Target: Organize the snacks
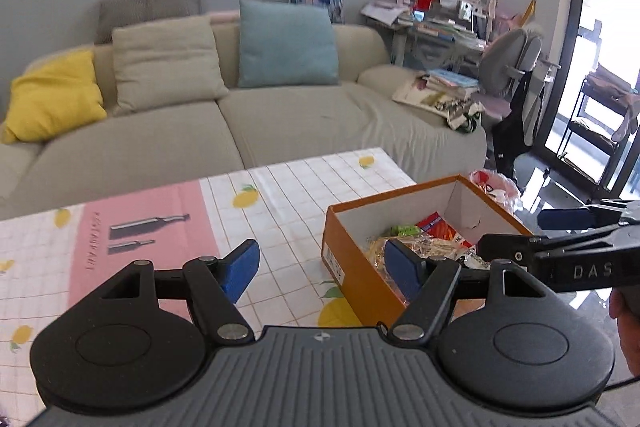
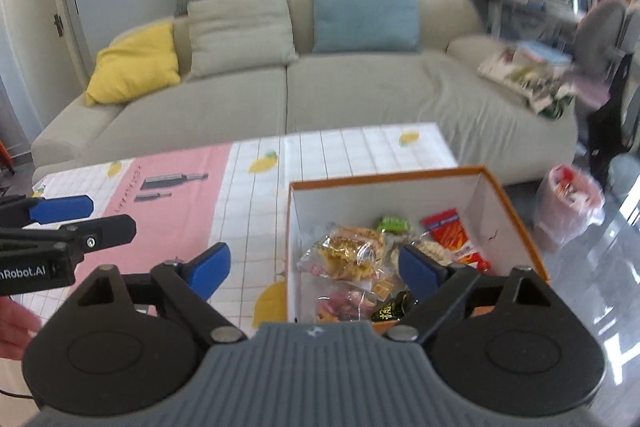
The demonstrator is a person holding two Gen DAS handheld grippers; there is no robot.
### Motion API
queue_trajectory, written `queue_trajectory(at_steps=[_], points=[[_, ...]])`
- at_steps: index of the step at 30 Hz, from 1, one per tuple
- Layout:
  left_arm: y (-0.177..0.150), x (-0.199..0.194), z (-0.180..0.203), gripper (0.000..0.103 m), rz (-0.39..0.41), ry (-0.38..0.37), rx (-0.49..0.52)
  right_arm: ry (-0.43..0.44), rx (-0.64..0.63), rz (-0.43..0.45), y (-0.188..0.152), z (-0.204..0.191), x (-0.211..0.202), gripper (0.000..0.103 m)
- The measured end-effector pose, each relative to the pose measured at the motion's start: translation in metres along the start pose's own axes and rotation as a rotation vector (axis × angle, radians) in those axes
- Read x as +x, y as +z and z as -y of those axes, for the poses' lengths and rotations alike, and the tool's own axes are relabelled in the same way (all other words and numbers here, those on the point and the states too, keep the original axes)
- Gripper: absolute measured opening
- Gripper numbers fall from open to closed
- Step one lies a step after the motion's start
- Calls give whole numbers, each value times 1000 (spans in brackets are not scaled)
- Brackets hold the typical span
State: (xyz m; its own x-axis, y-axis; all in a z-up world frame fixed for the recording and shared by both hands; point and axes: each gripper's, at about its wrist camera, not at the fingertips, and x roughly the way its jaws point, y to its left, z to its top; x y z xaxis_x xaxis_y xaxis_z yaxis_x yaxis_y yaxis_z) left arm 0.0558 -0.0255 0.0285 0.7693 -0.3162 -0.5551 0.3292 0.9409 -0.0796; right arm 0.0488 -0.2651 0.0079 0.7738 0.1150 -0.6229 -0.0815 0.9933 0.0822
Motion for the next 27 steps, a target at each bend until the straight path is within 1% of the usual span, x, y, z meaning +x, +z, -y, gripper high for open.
queue_trajectory(at_steps=[4, 9, 12, 14, 17, 19, 20, 22, 23, 25, 27], points=[[-12, -20, 6, 84, 33, 1, 28, -40, -13, 64, -18, -14, -28, 91], [-27, -33, 17, 84, 50, 45, 70, -76, -27, 125, -43, -27, -54, 91], [-36, -39, 26, 85, 75, 79, 132, -80, -45, 136, -55, -34, -60, 92], [-40, -40, 28, 85, 76, 91, 126, -93, -54, 150, -63, -36, -65, 92], [-47, -43, 29, 85, 87, 75, 102, -102, -43, 173, -72, -38, -70, 92], [-52, -43, 32, 86, 98, 91, 130, -104, -34, 179, -79, -38, -72, 92], [-55, -42, 34, 89, 102, 104, 147, -110, -29, 181, -82, -37, -72, 92], [-59, -42, 36, 90, 105, 117, 151, -124, -26, 176, -86, -36, -71, 92], [-61, -40, 36, 91, 102, 111, 143, -131, -25, 173, -88, -36, -69, 92], [-64, -36, 36, 91, 85, 101, 130, -146, -25, 168, -92, -34, -67, 93], [-68, -29, 37, 91, 51, 110, 126, -156, -17, 158, -96, -33, -64, 95]])
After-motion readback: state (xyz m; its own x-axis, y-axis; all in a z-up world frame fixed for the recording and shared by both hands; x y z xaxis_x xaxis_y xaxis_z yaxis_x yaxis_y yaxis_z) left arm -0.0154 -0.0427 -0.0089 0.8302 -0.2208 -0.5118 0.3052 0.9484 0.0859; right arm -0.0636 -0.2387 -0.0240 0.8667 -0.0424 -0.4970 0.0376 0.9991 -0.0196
